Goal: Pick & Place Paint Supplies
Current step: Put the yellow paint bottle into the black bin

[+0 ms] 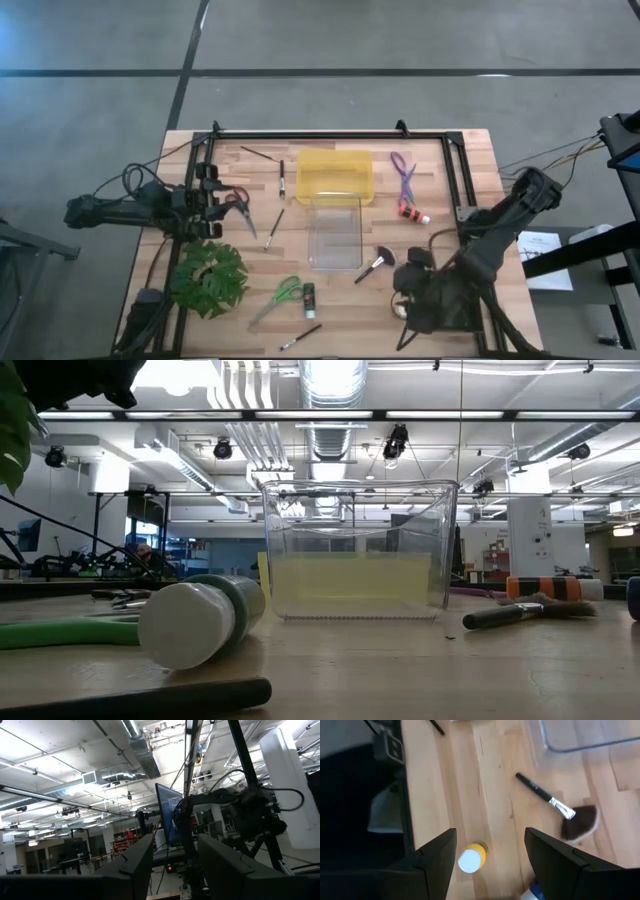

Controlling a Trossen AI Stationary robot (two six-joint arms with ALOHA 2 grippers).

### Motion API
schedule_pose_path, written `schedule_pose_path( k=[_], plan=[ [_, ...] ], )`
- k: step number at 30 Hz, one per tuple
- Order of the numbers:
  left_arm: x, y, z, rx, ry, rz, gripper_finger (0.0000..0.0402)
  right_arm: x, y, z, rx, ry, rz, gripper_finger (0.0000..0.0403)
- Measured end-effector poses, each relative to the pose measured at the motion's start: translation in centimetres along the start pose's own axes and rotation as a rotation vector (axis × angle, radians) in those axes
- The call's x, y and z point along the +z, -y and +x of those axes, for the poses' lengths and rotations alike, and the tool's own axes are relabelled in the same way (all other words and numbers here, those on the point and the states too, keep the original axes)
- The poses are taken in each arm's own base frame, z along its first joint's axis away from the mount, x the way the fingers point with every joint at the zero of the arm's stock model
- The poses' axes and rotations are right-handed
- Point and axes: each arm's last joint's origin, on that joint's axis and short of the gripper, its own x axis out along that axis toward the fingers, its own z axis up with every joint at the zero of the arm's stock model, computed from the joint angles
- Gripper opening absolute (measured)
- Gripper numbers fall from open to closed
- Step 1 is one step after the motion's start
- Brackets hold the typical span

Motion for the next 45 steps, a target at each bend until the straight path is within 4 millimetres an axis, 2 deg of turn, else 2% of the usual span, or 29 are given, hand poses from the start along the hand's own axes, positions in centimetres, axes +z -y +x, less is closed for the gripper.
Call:
schedule_pose_path(
  k=[7,11,23,45],
  plan=[
    [0.0,0.0,0.0,0.0,0.0,-0.002,0.0165,-0.7,-1.3,3.5,-0.026,-0.136,-0.045,0.0234],
    [0.0,0.0,0.0,0.0,0.0,-0.002,0.0165,-1.2,-1.8,4.6,-0.028,-0.195,-0.053,0.0234],
    [0.0,0.0,0.0,0.0,0.0,-0.003,0.0165,-1.8,-2.4,5.1,-0.033,-0.206,-0.018,0.0234],
    [0.0,0.0,0.0,0.001,0.0,-0.004,0.0165,-3.0,-2.7,7.8,-0.11,-0.277,-0.069,0.0232]
  ],
)
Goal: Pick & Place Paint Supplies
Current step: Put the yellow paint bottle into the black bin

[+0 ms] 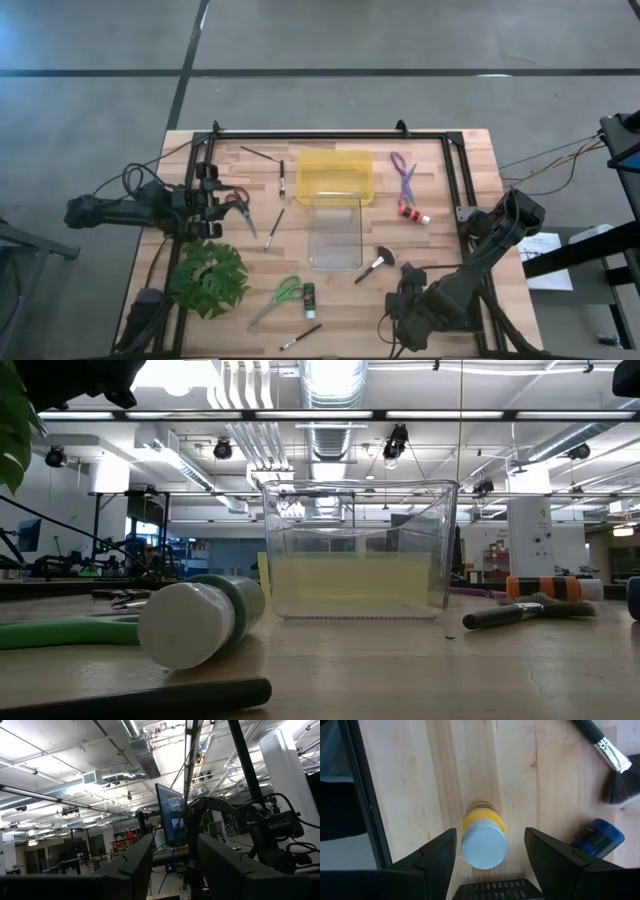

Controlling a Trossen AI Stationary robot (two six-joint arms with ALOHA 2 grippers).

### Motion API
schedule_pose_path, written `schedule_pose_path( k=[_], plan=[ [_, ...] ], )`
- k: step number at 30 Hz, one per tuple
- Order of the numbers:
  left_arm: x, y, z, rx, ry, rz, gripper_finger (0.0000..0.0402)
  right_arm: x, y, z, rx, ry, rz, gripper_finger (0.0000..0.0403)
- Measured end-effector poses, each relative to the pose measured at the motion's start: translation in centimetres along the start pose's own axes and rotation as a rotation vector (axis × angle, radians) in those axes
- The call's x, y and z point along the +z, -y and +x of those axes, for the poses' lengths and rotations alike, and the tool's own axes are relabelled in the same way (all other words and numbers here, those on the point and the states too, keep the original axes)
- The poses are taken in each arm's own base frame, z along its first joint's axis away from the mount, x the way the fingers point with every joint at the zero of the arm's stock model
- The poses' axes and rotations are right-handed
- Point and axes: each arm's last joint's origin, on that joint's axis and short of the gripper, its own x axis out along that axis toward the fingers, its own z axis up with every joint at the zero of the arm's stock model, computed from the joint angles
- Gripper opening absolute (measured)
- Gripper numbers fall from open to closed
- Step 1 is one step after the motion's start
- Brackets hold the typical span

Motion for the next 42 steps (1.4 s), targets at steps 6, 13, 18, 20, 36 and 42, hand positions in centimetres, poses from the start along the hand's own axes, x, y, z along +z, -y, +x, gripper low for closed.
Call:
schedule_pose_path(
  k=[6,13,18,20,36,42],
  plan=[
    [0.0,0.0,0.0,0.0,0.0,-0.001,0.0165,-0.1,0.2,0.1,-0.016,-0.005,-0.005,0.0186],
    [0.0,0.0,0.0,0.0,0.0,-0.002,0.0165,-0.1,0.3,0.2,-0.036,-0.001,-0.017,0.011],
    [0.0,0.0,0.0,0.0,0.0,-0.002,0.0165,-0.3,0.9,-0.8,-0.051,0.023,0.012,0.011],
    [0.0,0.0,0.0,0.0,-0.001,-0.002,0.0165,-0.5,1.4,-1.7,-0.066,0.013,0.048,0.011],
    [-0.3,0.1,0.0,-0.007,-0.026,0.002,0.0165,-10.3,3.1,-8.3,0.007,0.037,0.448,0.011],
    [-0.3,0.1,0.0,-0.003,-0.027,0.003,0.0165,-11.8,2.4,-7.7,-0.01,-0.009,0.505,0.011]
  ],
)
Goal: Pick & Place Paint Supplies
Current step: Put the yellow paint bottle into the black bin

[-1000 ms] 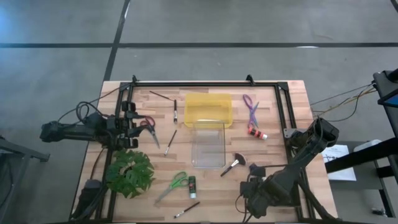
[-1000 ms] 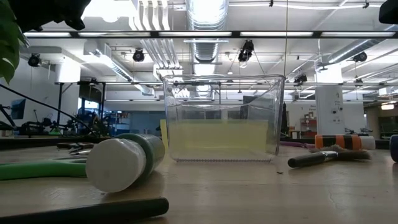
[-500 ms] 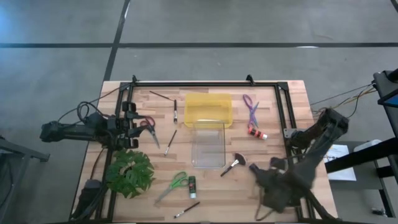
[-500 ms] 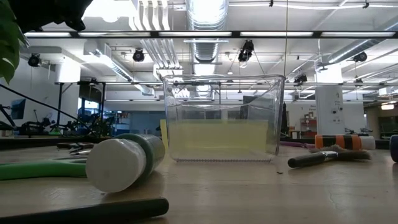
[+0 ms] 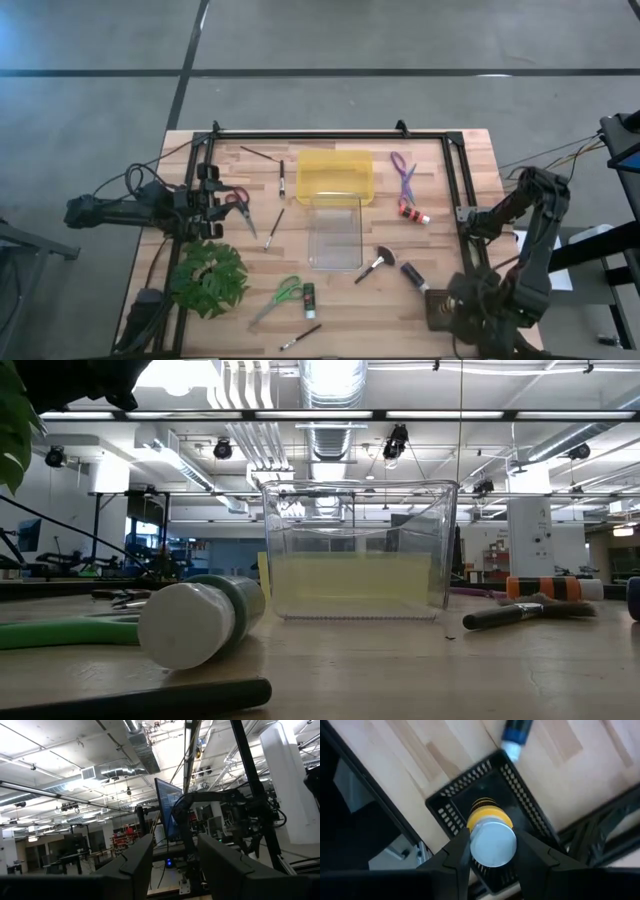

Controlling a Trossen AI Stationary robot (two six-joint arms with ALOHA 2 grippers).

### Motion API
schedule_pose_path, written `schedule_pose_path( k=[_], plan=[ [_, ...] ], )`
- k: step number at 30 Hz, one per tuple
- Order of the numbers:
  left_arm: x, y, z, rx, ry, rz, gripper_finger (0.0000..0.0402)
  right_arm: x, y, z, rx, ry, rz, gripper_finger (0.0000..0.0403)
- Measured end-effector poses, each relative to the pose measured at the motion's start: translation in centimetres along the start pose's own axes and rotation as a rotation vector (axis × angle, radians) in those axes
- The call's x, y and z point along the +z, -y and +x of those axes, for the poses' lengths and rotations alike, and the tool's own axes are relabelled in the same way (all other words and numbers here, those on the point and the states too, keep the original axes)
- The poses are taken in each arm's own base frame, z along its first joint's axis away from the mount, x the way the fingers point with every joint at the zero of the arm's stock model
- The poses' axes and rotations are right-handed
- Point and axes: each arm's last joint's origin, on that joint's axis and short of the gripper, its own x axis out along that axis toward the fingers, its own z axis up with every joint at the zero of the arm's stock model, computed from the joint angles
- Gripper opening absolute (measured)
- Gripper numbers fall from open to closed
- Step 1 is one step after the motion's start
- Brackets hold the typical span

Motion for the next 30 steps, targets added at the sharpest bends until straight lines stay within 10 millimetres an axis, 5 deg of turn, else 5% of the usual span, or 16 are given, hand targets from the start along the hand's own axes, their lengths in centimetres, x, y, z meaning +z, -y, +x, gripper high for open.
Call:
schedule_pose_path(
  k=[17,30],
  plan=[
    [0.0,0.0,0.0,-0.001,-0.003,0.002,0.0165,-3.0,1.8,2.1,-0.082,-0.021,0.083,0.011],
    [0.0,0.0,0.0,-0.001,-0.003,-0.001,0.0165,-3.2,2.5,3.6,-0.081,-0.025,0.07,0.011]
  ],
)
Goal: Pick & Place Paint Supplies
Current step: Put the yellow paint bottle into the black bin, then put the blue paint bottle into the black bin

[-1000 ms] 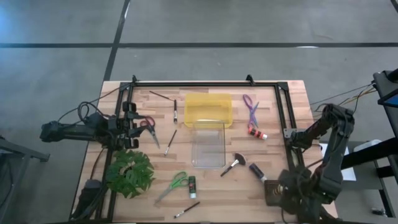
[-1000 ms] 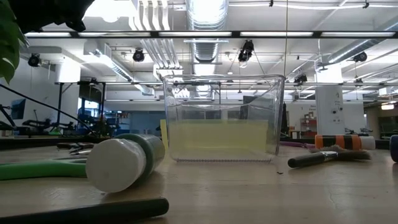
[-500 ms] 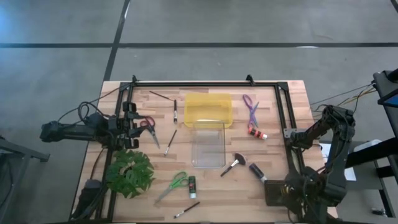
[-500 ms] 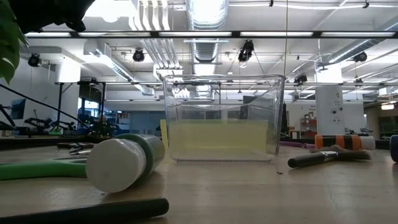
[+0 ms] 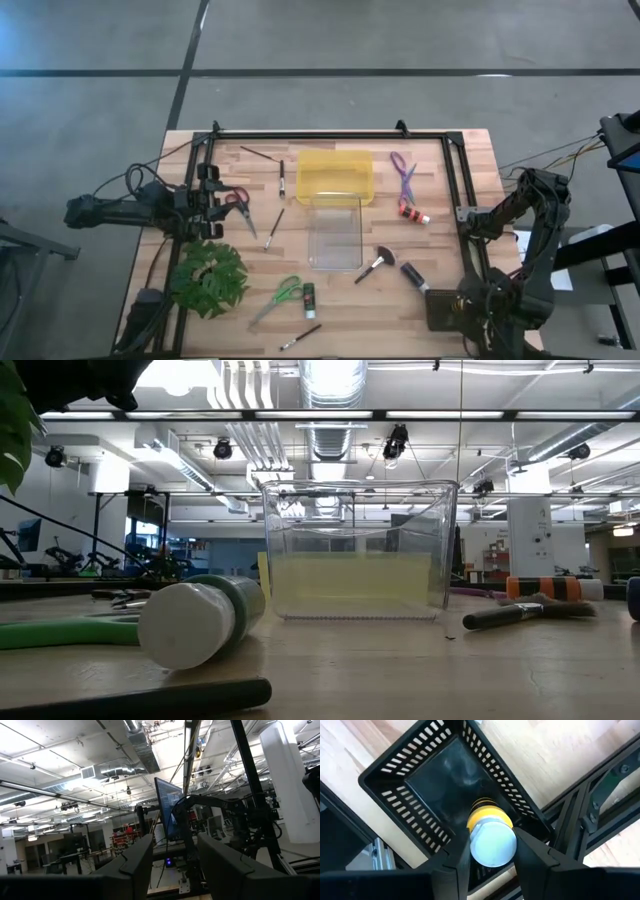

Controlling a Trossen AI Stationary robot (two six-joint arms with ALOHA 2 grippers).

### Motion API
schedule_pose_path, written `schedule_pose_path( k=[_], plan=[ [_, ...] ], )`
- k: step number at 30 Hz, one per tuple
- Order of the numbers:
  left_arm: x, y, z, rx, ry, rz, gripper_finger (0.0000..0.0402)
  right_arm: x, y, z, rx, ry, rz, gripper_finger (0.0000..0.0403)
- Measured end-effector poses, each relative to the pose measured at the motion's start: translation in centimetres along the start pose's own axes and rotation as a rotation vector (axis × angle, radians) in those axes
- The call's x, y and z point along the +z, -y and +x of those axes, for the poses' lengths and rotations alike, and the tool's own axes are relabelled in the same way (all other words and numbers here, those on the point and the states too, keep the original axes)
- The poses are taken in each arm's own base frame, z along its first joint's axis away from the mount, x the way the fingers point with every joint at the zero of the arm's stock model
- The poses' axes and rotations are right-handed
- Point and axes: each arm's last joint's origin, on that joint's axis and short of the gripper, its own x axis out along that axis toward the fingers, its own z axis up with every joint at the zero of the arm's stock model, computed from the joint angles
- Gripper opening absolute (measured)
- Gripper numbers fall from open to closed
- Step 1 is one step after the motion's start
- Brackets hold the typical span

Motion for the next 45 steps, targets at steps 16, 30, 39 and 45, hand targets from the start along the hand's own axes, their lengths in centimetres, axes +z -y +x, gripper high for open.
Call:
schedule_pose_path(
  k=[16,30,39,45],
  plan=[
    [-0.1,0.0,0.0,-0.003,-0.011,0.0,0.0165,0.2,0.6,0.4,-0.02,-0.021,-0.061,0.011],
    [-0.2,0.0,0.0,-0.005,-0.016,0.001,0.0165,0.3,0.9,0.4,-0.051,-0.004,-0.045,0.0288],
    [-0.2,0.0,0.0,-0.005,-0.017,0.001,0.0165,0.7,1.1,-0.1,-0.016,0.05,-0.047,0.0292],
    [-0.2,0.1,0.0,-0.006,-0.019,0.002,0.0165,1.0,1.5,-0.2,-0.038,0.099,-0.056,0.0292]
  ],
)
